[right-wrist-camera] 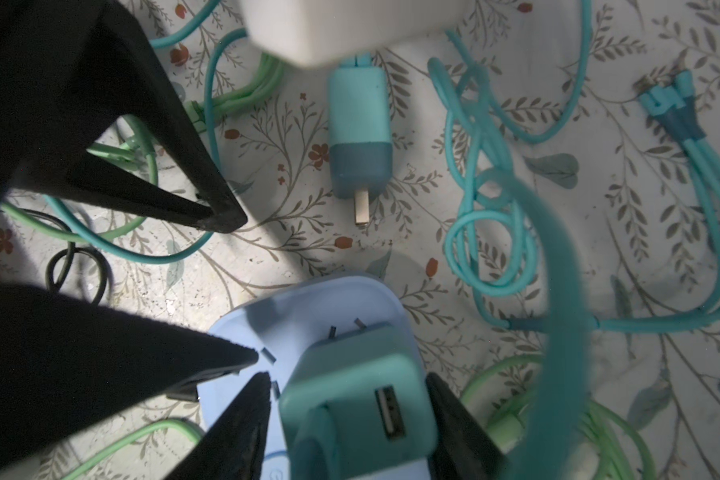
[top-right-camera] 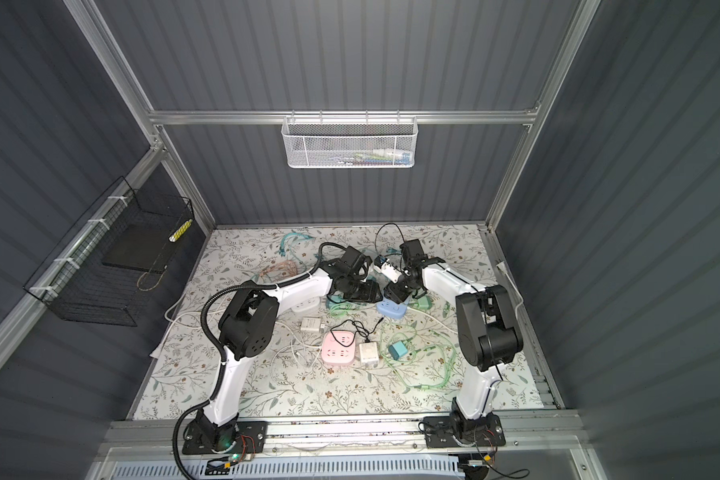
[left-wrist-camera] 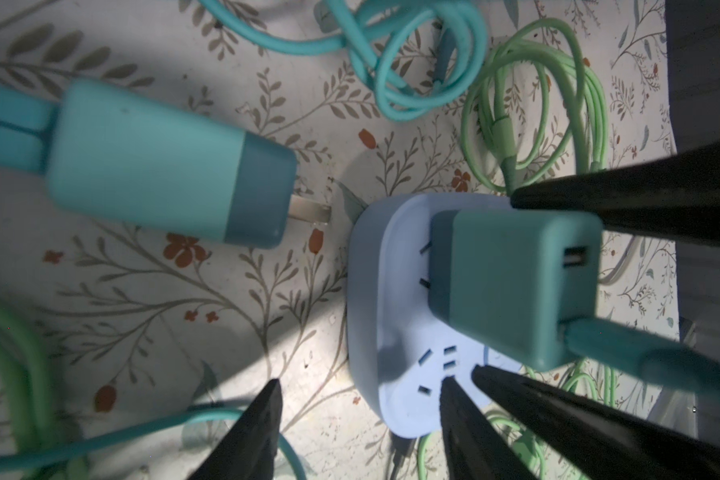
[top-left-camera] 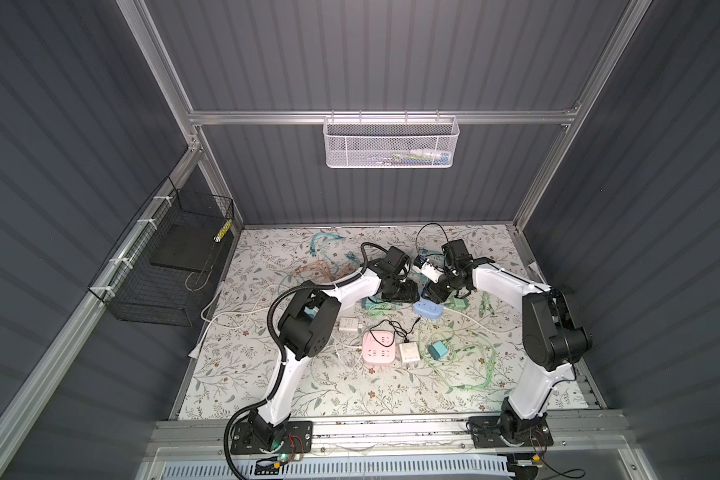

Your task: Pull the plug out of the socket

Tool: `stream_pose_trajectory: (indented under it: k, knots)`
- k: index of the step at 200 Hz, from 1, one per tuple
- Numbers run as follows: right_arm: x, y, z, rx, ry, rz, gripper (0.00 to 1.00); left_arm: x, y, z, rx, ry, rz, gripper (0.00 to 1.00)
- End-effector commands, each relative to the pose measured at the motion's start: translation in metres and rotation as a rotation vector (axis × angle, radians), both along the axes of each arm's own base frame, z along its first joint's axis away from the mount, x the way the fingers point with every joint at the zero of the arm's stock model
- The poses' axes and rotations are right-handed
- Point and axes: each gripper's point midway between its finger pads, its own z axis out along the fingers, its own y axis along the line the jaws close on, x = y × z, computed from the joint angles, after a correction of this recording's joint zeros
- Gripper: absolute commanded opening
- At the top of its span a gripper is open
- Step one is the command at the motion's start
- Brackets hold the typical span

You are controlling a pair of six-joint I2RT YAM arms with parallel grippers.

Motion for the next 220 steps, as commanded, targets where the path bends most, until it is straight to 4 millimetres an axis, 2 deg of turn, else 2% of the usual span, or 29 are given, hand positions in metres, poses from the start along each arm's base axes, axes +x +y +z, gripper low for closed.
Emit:
stream_pose_trajectory:
  k: [1,76,128,164,220]
  knots:
    - [-0.006,0.0,-0.008,-0.019,0.038,0.019,0.58,0.001,-0.005,0.0,-0.017,0.02,-0.001,0.61]
    - [-0.009,0.001,-0.012,-0.024,0.052,0.025,0.48,0.004,-0.01,-0.002,-0.032,0.029,0.015,0.62]
    - [-0.009,0.001,-0.014,-0.036,0.048,0.015,0.39,-0.002,-0.009,-0.014,-0.019,0.075,0.004,0.6]
    - [-0.005,0.001,-0.005,-0.023,0.022,-0.007,0.31,-0.005,0.001,-0.026,0.055,0.076,0.008,0.51]
    - [-0.006,0.012,0.017,0.079,-0.071,-0.033,0.21,-0.013,0.011,-0.048,0.138,0.113,-0.003,0.48]
